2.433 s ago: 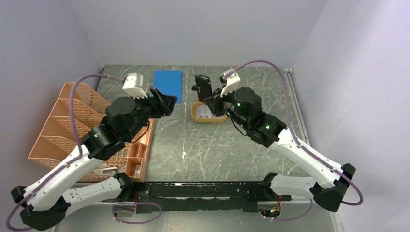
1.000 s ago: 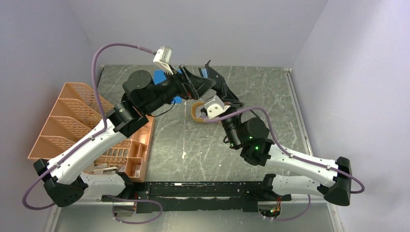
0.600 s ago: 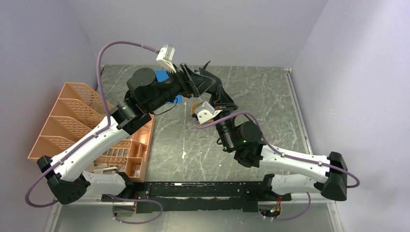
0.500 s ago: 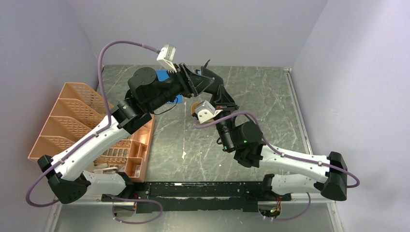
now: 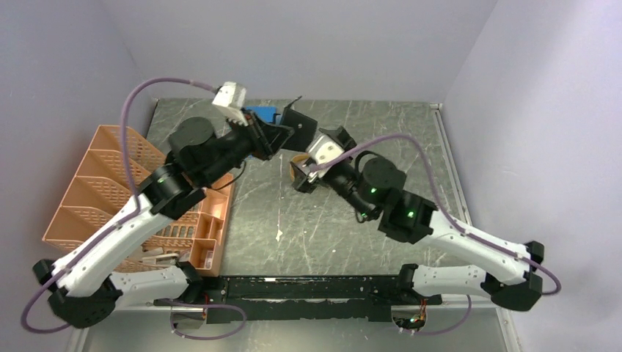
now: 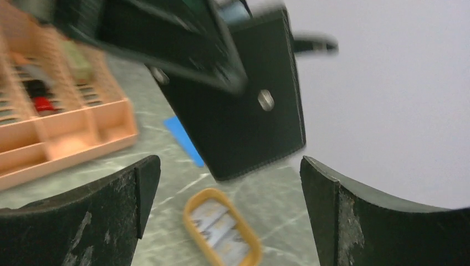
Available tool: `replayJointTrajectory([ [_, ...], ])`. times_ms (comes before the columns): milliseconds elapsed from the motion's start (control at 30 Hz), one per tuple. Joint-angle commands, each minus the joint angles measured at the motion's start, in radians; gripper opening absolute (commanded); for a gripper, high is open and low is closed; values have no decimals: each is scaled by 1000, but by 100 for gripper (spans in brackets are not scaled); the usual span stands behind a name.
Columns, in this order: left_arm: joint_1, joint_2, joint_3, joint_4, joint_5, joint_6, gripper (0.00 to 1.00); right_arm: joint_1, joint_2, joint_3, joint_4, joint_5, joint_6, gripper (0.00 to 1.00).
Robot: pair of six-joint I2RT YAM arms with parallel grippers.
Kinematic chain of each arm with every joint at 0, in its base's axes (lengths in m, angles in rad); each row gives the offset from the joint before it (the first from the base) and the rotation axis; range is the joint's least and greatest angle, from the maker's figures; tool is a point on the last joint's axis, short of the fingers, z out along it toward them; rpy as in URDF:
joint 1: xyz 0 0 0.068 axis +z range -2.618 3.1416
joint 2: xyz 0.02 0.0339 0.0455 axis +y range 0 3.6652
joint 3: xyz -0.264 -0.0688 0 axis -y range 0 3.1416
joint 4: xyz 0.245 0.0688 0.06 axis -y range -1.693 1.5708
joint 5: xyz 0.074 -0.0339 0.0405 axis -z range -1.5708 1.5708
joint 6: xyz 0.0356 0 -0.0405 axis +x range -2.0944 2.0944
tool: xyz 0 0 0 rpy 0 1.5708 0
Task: Put the credit cards into the card holder
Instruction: Close the card holder.
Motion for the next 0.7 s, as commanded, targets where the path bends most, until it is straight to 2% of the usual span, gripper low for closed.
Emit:
replayJointTrajectory([
  [0,9,-167,-37,-38,22,232,5,-202,-82,16,-246,-543,434,100],
  [67,8,-219,-51,-86,125,297,5,-340,-127,-4,-217,-781,537,100],
  [133,8,-271,-57,-128,258,344,5,-425,-171,-29,-165,-962,643,100],
  [267,8,-338,-93,-140,542,388,5,-502,-207,-78,-33,-1206,842,100],
  [367,8,-352,-91,-135,708,408,5,-539,-209,-117,180,-1361,1030,100],
  [433,8,-339,-58,-154,772,422,5,-549,-187,-130,345,-1452,1191,100],
  [533,8,-304,-5,-172,846,432,5,-549,-150,-148,553,-1508,1384,100],
  [667,8,-264,10,-111,932,393,5,-542,-108,-136,670,-1538,1507,100],
])
